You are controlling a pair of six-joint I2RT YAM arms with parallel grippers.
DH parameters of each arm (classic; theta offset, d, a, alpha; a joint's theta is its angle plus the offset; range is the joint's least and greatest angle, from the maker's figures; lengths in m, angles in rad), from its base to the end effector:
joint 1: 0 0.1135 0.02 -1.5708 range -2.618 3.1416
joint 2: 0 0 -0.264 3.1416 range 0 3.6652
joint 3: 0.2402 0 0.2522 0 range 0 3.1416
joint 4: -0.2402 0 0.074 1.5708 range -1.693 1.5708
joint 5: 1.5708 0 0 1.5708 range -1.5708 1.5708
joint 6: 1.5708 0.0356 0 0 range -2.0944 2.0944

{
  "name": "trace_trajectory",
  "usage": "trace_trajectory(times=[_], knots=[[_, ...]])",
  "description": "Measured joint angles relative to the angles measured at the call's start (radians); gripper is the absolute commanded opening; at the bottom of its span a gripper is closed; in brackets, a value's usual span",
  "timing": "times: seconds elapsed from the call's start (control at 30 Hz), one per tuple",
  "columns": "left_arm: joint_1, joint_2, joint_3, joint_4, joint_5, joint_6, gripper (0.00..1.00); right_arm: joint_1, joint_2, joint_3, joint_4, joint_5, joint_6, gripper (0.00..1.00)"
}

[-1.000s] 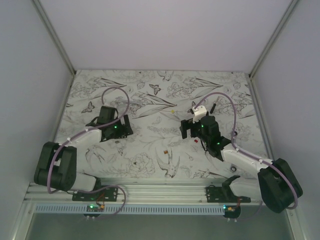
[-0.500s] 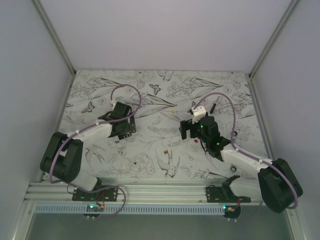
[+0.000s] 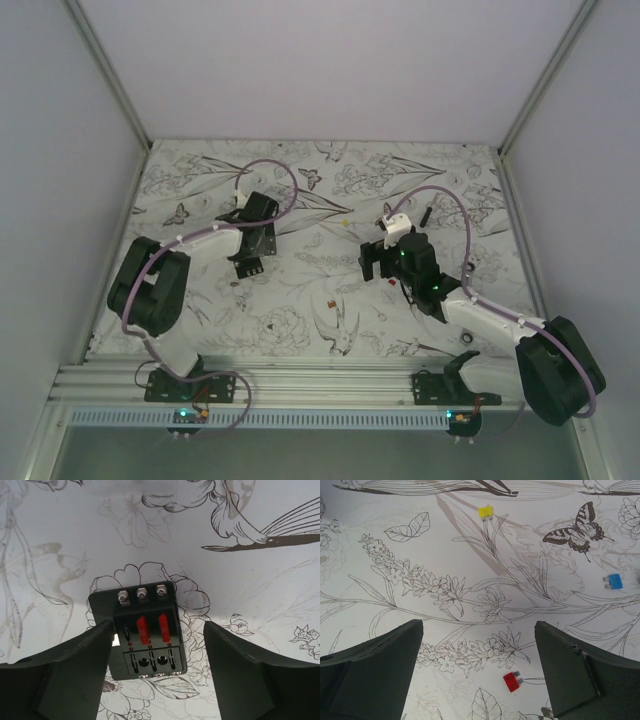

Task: Snap on the fuse box
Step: Move the fuse box base at the center of the board.

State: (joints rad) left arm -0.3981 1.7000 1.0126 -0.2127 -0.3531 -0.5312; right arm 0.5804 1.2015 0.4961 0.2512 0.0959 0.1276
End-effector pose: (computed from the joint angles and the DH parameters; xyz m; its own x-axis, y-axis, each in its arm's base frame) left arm 0.3257 -0.1236 0.1821 -0.7065 -0.2185 -0.6731 -0.2230 0.9714 -0.0813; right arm 0.2096 0.1334 0.1985 -0.4242 -0.1267 -0.8967 -0.4233 0.9031 0.0727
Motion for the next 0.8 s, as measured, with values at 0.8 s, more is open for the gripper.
trace_trajectory(times=[0.8], knots=[[-0.277,0.179,0.207,-0.028,0.107,-0.3,0.71,0.02,-0.032,0.0,-0.143,0.026,0.105,1.0]])
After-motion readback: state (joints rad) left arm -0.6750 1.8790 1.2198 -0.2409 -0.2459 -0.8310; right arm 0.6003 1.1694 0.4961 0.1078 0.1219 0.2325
